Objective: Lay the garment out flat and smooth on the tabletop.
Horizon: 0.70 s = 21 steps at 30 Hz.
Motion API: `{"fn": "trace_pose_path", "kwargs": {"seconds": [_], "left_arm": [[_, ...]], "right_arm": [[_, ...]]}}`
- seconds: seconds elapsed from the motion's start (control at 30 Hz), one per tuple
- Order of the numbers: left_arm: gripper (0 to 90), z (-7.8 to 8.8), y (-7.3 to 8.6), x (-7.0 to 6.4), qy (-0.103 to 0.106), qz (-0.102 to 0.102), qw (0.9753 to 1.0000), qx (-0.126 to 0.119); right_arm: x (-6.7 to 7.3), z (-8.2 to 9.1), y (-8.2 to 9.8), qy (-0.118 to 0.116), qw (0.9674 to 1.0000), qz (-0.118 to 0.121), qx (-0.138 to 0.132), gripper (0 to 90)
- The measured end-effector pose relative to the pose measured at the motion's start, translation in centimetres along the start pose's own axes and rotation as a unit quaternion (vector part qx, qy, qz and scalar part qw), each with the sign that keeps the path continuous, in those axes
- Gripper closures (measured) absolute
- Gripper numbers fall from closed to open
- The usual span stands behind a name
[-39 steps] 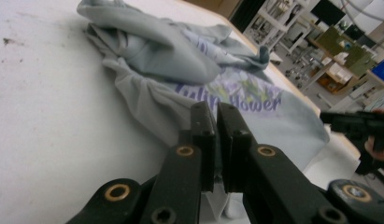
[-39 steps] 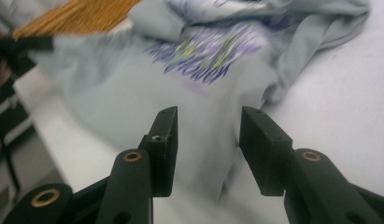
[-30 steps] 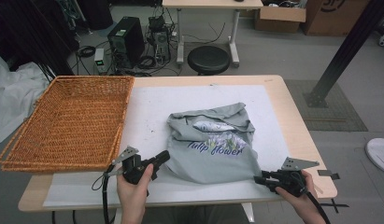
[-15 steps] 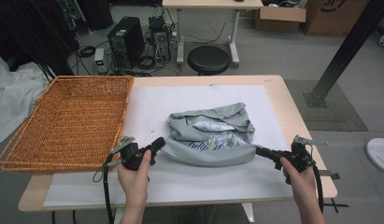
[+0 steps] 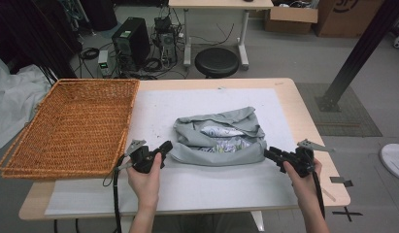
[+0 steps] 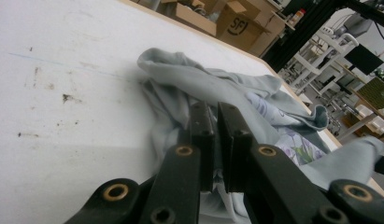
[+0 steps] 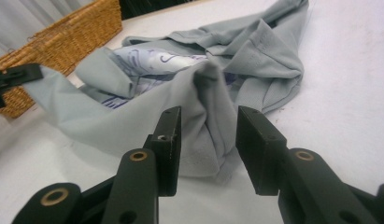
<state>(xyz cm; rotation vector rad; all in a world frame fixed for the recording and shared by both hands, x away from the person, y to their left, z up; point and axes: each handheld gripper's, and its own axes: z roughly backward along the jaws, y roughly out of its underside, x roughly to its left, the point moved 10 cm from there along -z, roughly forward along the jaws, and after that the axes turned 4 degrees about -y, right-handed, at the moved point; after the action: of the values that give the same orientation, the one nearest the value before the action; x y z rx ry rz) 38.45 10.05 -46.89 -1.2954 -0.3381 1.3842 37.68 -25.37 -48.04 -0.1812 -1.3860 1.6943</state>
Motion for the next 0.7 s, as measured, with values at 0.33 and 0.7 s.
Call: {"fn": "trace_pose_path", "kwargs": {"seconds": [0.33, 0.7], "left_arm": [[85.4, -0.3, 0.0, -0.2, 0.001, 0.001, 1.0000, -0.001], [85.0, -0.4, -0.1, -0.2, 0.002, 0.003, 1.0000, 0.003]], "right_arm": [[1.6, -1.1, 4.0, -0.001, 0.9926, 0.081, 0.091, 76.4], [0.5, -1.5, 2.5, 0.013, 0.9941, 0.071, 0.081, 68.9]]}}
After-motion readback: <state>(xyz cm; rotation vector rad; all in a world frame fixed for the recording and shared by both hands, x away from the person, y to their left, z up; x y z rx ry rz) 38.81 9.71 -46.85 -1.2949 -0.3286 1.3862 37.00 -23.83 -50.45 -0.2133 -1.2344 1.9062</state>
